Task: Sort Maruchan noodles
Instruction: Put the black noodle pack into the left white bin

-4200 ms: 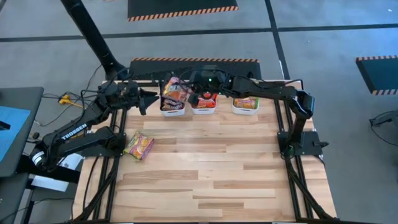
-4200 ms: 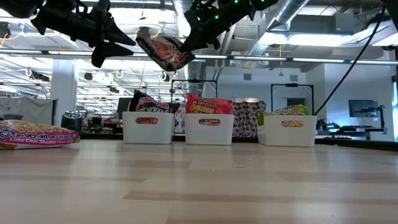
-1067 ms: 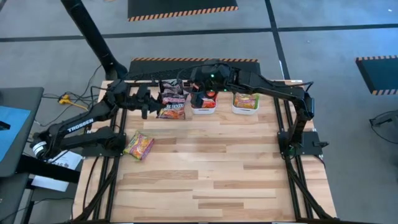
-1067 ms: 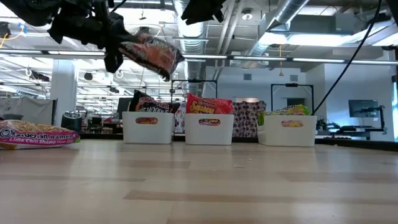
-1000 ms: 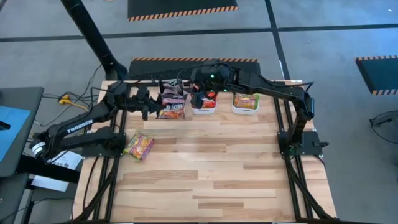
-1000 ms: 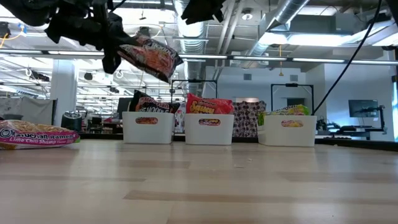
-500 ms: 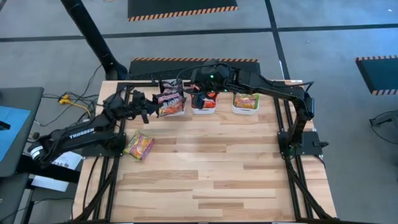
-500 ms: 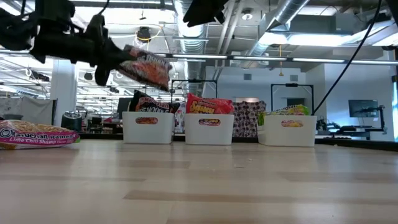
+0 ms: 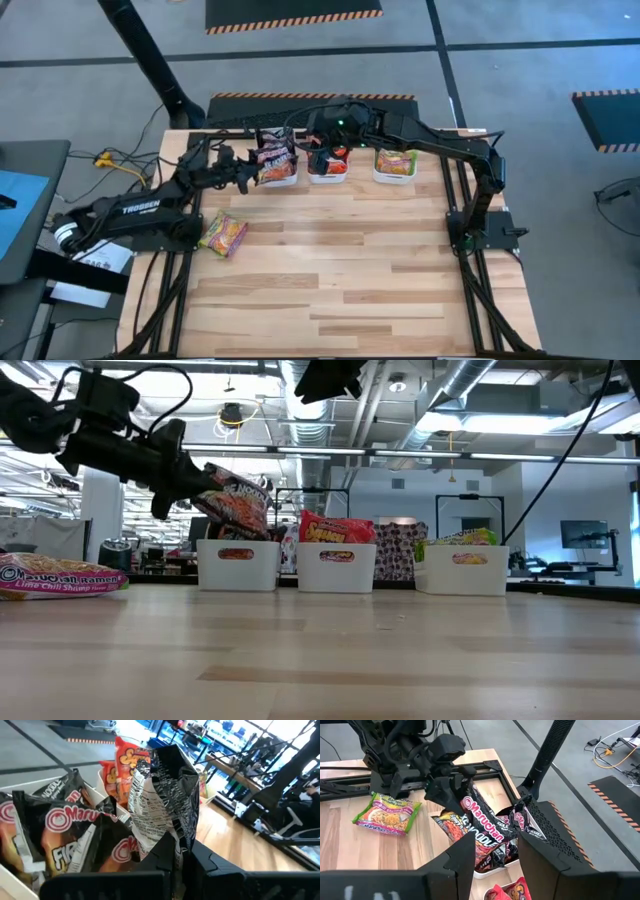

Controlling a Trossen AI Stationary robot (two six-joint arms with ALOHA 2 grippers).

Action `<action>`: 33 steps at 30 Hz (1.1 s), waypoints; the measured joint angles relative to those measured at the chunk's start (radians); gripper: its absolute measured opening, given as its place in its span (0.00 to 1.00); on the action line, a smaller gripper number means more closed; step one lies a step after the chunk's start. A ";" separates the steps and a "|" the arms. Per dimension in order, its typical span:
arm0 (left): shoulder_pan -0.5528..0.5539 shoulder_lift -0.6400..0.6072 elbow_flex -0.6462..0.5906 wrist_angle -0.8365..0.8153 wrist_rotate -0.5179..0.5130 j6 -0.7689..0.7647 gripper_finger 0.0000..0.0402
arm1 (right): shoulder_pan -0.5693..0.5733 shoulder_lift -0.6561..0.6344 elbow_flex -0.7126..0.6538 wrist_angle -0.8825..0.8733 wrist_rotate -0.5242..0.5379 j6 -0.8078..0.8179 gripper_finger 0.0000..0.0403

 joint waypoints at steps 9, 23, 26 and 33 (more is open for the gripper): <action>0.058 0.099 0.001 0.054 -0.038 0.087 0.01 | 0.000 0.000 0.000 0.000 0.000 0.003 0.42; 0.121 0.135 0.000 0.233 0.140 0.061 0.01 | 0.000 0.000 0.000 0.000 0.000 0.008 0.42; 0.121 0.135 0.000 0.259 0.139 0.047 0.01 | 0.000 0.000 0.000 0.000 0.000 0.008 0.42; 0.121 0.135 0.000 0.207 0.161 0.074 0.01 | 0.000 0.001 0.000 0.000 0.000 0.008 0.42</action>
